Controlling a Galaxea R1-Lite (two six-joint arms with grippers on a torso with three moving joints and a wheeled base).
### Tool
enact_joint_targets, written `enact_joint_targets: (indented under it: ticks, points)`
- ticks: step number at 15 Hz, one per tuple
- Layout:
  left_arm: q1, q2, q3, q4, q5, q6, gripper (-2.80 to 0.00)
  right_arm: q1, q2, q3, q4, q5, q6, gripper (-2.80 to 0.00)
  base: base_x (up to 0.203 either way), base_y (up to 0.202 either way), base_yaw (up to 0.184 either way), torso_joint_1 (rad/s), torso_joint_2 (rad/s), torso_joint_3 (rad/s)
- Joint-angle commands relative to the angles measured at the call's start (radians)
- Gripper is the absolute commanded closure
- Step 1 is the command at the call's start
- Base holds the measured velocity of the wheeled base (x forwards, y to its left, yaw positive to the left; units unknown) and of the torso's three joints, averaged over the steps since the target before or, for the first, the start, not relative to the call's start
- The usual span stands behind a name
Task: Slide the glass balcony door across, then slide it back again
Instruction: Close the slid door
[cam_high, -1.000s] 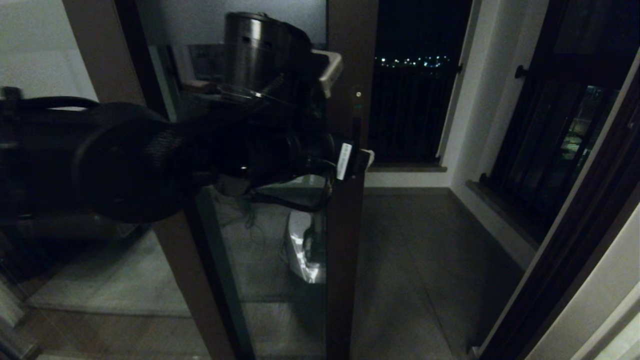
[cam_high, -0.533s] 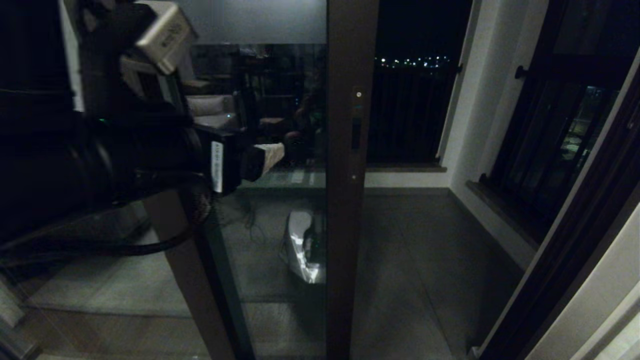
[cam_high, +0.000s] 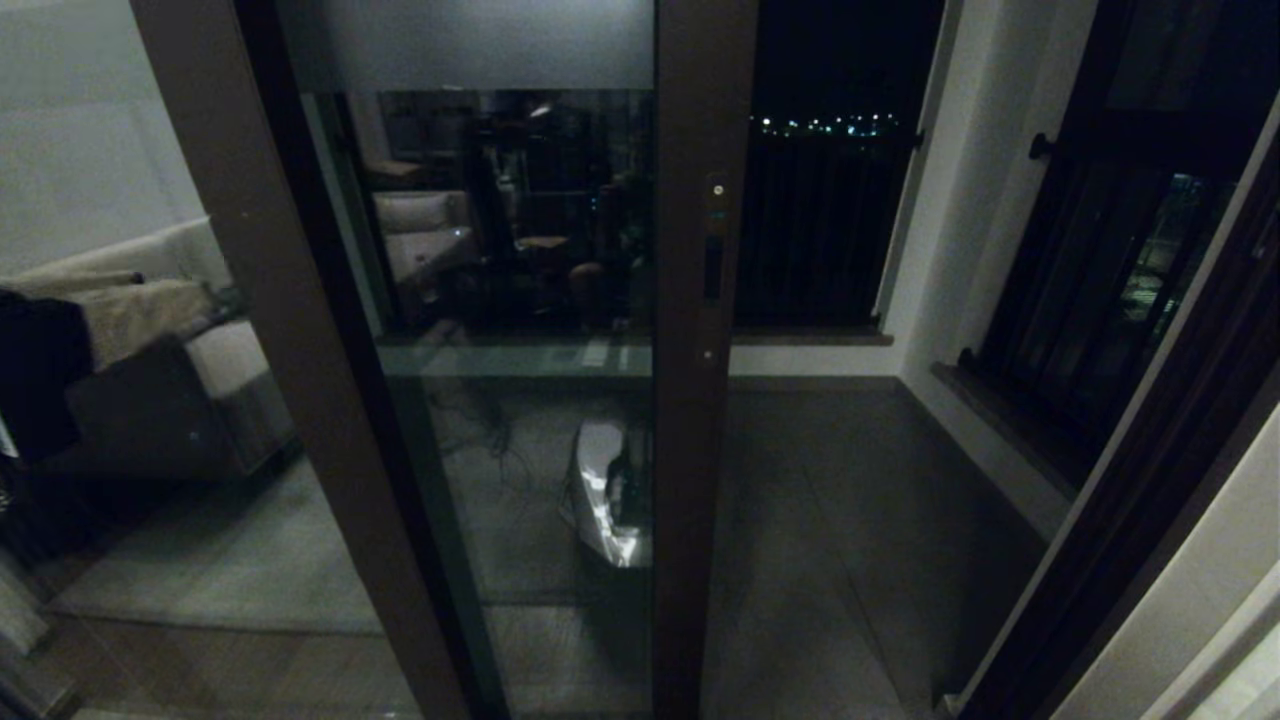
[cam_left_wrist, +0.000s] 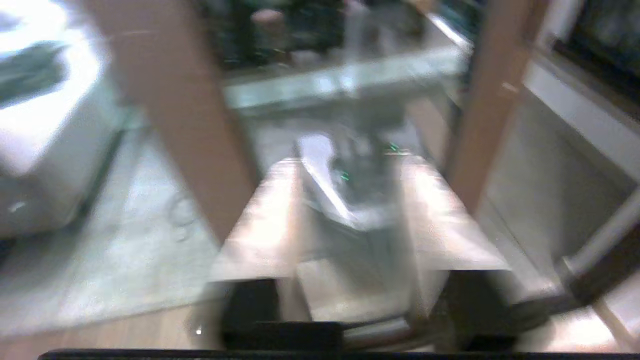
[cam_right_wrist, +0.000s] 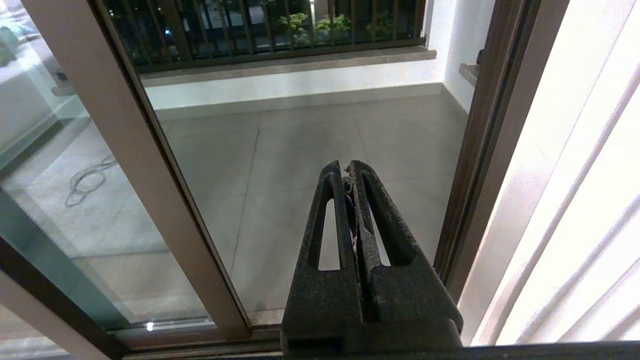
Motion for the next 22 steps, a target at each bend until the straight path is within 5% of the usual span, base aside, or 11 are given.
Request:
enact_joint_targets:
  ticks: [1, 5, 8, 10, 15, 18, 22]
  points:
    - [0.105, -0.109, 0.031, 0.002, -0.004, -0.003, 0.00, 0.000, 0.001, 0.000, 0.000, 0.000, 0.000, 0.00, 0.000, 0.000, 0.000, 0.000, 0.00, 0.000]
    - [0.279, -0.303, 0.177, 0.002, -0.034, 0.008, 0.00, 0.000, 0.001, 0.000, 0.000, 0.000, 0.000, 0.00, 0.000, 0.000, 0.000, 0.000, 0.00, 0.000]
    - [0.430, -0.440, 0.301, -0.003, -0.190, 0.015, 0.00, 0.000, 0.001, 0.000, 0.000, 0.000, 0.000, 0.00, 0.000, 0.000, 0.000, 0.000, 0.00, 0.000]
    - [0.468, -0.528, 0.350, 0.000, -0.280, 0.016, 0.00, 0.000, 0.001, 0.000, 0.000, 0.000, 0.000, 0.00, 0.000, 0.000, 0.000, 0.000, 0.00, 0.000]
    - [0.548, -0.684, 0.539, -0.004, -0.362, 0.023, 0.00, 0.000, 0.001, 0.000, 0.000, 0.000, 0.000, 0.00, 0.000, 0.000, 0.000, 0.000, 0.00, 0.000]
    - [0.599, -0.783, 0.661, -0.003, -0.523, 0.072, 0.00, 0.000, 0.001, 0.000, 0.000, 0.000, 0.000, 0.00, 0.000, 0.000, 0.000, 0.000, 0.00, 0.000]
    - [0.612, -0.871, 0.792, -0.004, -0.551, 0.120, 0.00, 0.000, 0.001, 0.000, 0.000, 0.000, 0.000, 0.00, 0.000, 0.000, 0.000, 0.000, 0.00, 0.000]
